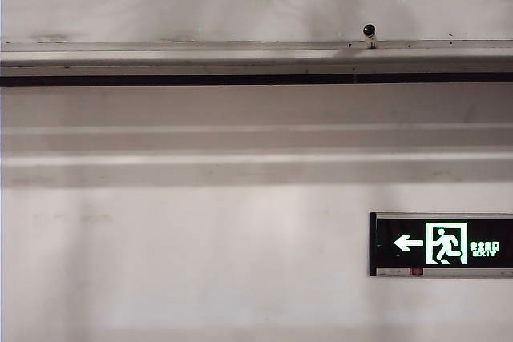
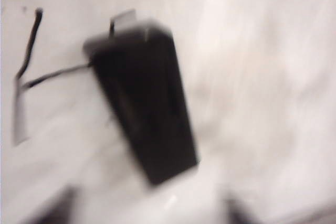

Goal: Wipe the whiteboard clean using the black magnetic whiteboard eraser attached to the whiteboard.

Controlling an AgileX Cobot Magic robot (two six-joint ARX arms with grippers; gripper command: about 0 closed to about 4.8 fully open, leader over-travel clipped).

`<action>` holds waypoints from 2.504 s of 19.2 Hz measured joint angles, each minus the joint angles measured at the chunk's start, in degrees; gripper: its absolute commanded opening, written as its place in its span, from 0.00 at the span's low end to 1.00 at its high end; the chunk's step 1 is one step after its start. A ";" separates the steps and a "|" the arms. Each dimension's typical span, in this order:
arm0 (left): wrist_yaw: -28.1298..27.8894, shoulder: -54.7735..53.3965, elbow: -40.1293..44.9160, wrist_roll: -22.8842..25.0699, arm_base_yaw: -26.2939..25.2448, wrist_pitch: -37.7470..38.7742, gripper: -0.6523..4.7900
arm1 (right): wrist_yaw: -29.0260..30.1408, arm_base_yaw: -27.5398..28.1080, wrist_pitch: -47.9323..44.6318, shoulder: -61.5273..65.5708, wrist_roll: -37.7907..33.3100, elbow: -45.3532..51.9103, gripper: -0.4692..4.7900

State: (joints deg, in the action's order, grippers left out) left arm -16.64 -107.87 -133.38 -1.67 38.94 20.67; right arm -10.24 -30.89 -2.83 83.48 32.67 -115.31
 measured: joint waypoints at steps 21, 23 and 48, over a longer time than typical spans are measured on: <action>2.99 21.44 -0.31 13.68 -1.33 12.92 0.11 | 4.17 3.13 -23.26 28.37 -2.78 0.31 0.78; 3.02 21.44 -0.33 13.68 -1.33 12.61 0.11 | 3.96 3.15 -23.50 28.63 -2.78 0.26 0.77; 5.33 21.49 -0.31 13.44 -1.31 12.61 0.11 | 11.65 1.99 -13.09 34.21 -2.32 -13.25 0.39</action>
State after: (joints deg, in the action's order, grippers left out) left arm -11.31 -86.39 -133.69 11.77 37.63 33.28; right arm 1.41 -28.91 -15.92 117.69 30.35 -128.55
